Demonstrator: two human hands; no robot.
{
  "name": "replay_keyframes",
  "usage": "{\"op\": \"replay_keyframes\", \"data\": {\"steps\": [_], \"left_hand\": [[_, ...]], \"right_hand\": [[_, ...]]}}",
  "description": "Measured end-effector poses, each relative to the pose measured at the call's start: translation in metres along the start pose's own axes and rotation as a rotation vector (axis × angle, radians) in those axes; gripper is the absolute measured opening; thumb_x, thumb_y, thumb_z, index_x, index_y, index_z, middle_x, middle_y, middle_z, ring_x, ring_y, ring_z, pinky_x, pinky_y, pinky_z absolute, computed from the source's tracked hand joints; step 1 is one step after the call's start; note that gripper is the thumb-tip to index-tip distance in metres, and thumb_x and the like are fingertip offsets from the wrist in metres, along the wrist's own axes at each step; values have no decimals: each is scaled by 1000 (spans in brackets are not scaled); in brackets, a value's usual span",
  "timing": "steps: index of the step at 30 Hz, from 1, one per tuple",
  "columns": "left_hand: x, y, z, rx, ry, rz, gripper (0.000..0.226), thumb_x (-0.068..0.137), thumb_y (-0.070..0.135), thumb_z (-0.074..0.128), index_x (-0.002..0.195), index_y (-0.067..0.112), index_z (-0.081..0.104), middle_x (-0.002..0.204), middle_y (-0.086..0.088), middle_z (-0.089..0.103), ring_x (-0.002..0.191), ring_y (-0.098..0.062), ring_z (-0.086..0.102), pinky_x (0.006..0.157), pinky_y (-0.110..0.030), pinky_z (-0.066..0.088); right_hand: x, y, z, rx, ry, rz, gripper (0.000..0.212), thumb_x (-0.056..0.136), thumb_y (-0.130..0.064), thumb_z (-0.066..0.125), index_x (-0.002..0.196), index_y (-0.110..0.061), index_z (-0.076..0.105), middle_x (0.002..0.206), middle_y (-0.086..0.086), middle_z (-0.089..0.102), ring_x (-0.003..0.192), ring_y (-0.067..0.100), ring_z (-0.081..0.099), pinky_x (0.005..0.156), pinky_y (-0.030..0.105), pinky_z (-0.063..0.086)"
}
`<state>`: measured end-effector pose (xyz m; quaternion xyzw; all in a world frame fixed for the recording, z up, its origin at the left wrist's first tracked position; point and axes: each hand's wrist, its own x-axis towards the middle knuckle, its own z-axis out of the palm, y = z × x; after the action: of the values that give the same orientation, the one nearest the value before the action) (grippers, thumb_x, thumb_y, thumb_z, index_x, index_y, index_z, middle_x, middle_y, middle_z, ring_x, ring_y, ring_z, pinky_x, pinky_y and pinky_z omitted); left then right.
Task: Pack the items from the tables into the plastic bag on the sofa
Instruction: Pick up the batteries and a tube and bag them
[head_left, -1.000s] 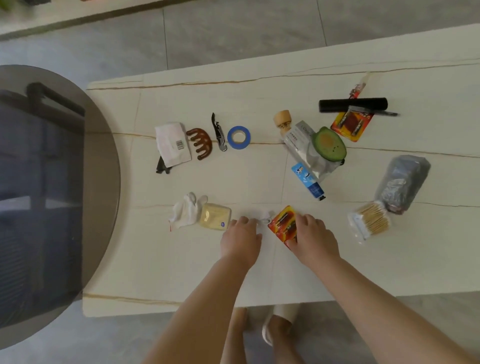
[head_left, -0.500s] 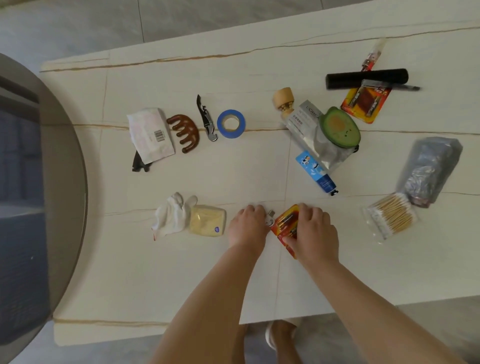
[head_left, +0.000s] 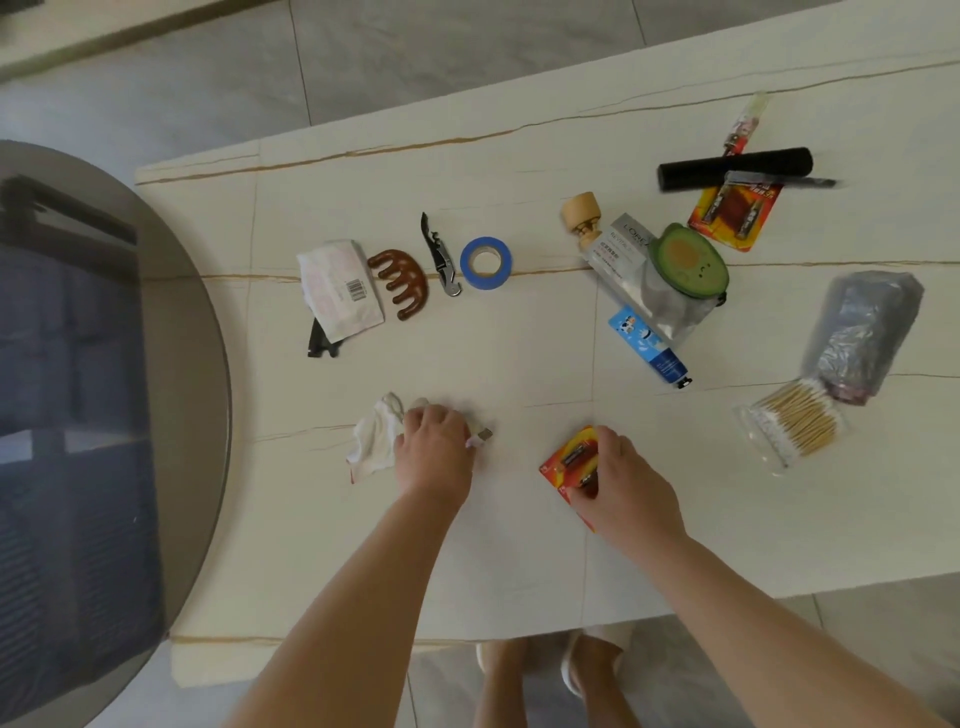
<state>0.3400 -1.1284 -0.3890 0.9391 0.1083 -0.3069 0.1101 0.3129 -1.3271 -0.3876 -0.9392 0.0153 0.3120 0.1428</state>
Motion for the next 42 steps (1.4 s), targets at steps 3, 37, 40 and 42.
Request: {"op": "replay_keyframes", "data": {"steps": [3,37,40,42], "left_hand": [[5,-11,2,79,-42,41,27,93,23,55,118,15,55,135,0,43,131,-25,31,99,-33,37],[-108,167,-80,-54,-137,300,25,95,32,44,112,15,50,102,-5,60,85,-20,54,70,-32,45],[-126,202,-82,-28,-151,378,29,94,32,46,119,18,48,107,-5,62,94,-23,59,76,-34,48],[-138,225,-82,-14,-162,424,34,94,32,47,126,19,44,112,-7,62,101,-26,61,80,-35,49]], "right_hand": [[-1,-2,7,42,7,-18,73,86,-47,57,144,-17,22,129,2,48,108,17,58,73,23,48],[-127,66,-115,814,229,473,60,88,-21,59,141,-22,30,129,8,55,112,29,59,85,46,57],[-150,93,-123,920,318,566,45,89,-19,60,130,-17,42,112,5,59,99,24,61,81,40,58],[-167,111,-126,969,367,619,36,89,-18,59,124,-15,47,99,0,57,90,21,60,78,38,57]]}}
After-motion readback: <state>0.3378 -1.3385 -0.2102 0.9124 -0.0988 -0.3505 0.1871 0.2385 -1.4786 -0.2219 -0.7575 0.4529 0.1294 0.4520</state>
